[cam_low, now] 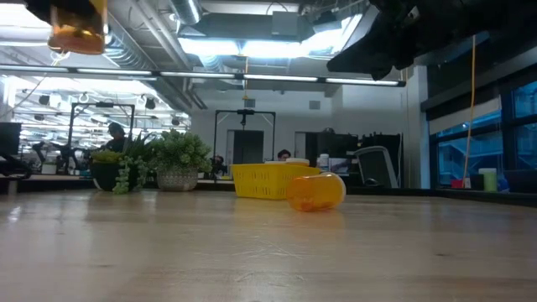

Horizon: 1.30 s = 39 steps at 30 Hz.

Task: Pick and place pill bottles into a basket
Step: Put the orange pill bottle into the yellow bin

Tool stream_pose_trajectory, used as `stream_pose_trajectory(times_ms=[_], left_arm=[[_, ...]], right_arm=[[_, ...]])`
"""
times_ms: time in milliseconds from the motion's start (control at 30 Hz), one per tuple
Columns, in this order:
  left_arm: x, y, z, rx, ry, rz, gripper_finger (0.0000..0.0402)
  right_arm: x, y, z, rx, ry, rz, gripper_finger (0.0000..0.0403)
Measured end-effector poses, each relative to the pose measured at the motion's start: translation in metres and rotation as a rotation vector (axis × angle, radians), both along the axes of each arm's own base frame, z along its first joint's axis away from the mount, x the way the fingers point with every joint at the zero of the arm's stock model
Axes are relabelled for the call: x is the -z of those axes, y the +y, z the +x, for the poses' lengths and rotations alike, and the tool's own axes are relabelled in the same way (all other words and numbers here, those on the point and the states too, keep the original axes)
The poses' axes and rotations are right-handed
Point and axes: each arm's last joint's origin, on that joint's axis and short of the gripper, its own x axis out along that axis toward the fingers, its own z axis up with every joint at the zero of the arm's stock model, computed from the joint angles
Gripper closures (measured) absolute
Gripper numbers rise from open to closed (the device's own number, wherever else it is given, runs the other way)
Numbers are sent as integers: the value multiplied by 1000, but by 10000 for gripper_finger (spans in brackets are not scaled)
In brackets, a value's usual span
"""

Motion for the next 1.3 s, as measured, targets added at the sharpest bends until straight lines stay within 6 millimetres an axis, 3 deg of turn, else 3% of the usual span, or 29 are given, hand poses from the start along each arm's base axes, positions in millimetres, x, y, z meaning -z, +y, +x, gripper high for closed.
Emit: stream_pose_trajectory(times_ms=[533, 967, 1300], left_arm=[[-4, 33, 33, -161, -25, 18, 237], [-4, 45, 43, -154, 13, 41, 238], [-13, 60, 64, -73, -7, 116, 240]], right_arm=[[0, 0, 0, 1, -5, 6, 386], [0, 0, 0, 2, -5, 8, 386], [0, 0, 0, 2, -5, 8, 386]])
